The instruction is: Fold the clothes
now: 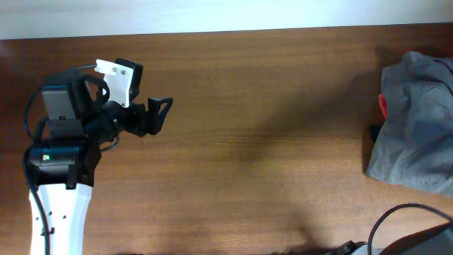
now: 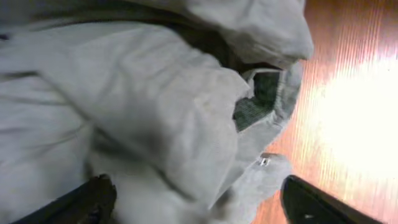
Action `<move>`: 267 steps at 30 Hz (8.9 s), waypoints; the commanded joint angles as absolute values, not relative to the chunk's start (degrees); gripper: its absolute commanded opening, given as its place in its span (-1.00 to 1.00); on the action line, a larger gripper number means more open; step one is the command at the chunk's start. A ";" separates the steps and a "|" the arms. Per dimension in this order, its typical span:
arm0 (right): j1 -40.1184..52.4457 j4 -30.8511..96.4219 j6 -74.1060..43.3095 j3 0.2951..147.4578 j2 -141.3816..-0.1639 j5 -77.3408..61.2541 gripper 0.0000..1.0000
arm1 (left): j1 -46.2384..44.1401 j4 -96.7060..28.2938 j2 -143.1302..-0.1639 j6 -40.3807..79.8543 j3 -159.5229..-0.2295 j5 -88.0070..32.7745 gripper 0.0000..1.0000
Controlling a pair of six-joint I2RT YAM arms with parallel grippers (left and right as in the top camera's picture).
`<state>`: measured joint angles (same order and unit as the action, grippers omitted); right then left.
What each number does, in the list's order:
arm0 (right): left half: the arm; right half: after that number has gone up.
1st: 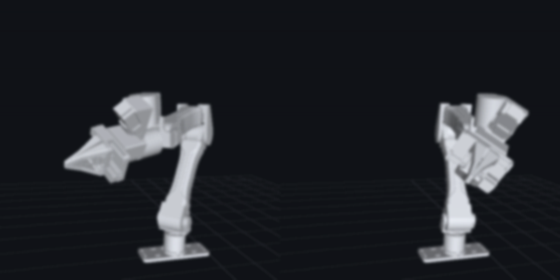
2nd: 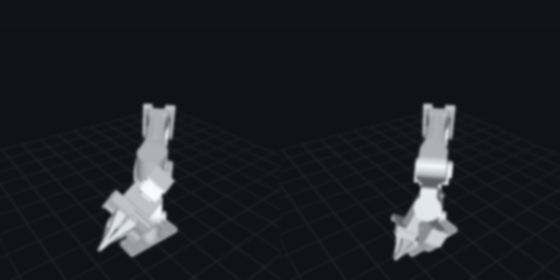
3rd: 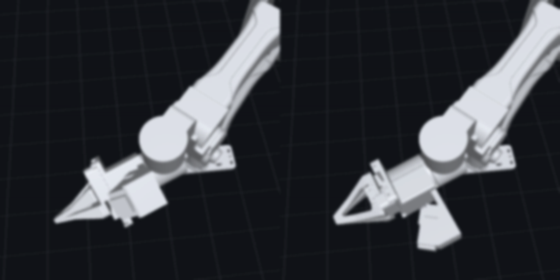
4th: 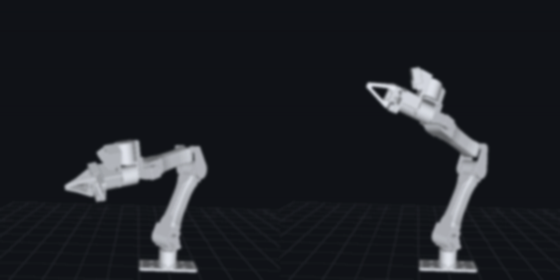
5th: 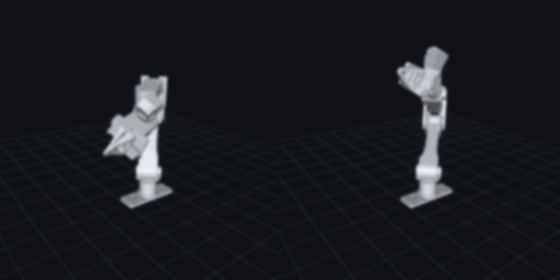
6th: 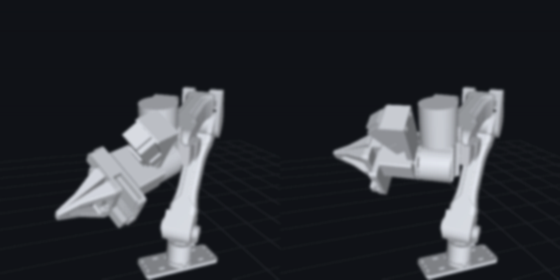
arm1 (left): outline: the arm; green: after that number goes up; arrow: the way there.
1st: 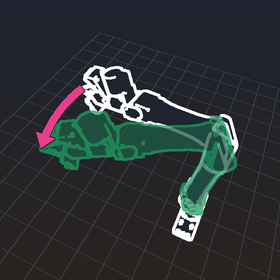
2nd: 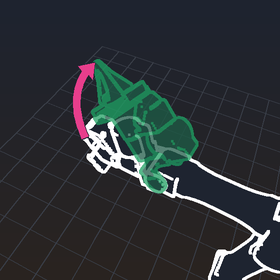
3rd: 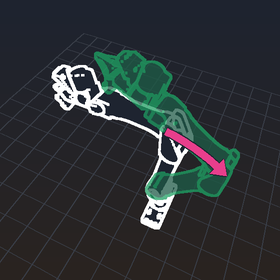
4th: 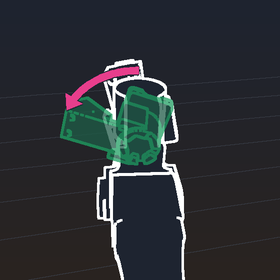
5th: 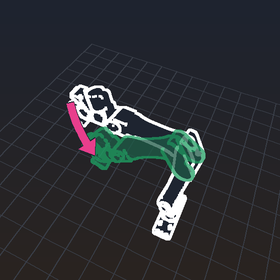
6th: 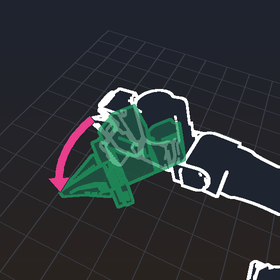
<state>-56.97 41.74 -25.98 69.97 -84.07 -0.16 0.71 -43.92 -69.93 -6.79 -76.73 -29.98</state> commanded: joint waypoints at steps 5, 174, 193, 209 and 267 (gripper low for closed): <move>-57.04 40.12 -25.74 72.75 -85.27 -12.29 -0.92 | 0.51 -43.75 -70.17 -6.90 -77.78 -30.17 0.71; 26.28 77.32 -37.56 124.03 -98.21 23.38 -0.92 | -5.10 -51.29 -64.97 -13.21 -81.38 -28.01 0.51; 14.06 76.84 -10.24 144.44 -88.12 28.29 -0.89 | -5.10 -50.24 -64.64 -13.34 -81.38 -21.17 0.51; 27.66 77.97 -18.90 144.18 -113.78 7.94 0.30 | -5.10 -50.24 -64.47 -13.37 -81.38 -21.12 0.52; 24.29 89.10 -20.45 110.04 -113.19 6.66 0.58 | -18.87 -32.08 -120.60 -6.70 -89.25 -27.24 -0.99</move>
<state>24.32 89.08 -19.57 110.15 -113.84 5.32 -20.62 -27.86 -121.32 -6.57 -83.29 -30.11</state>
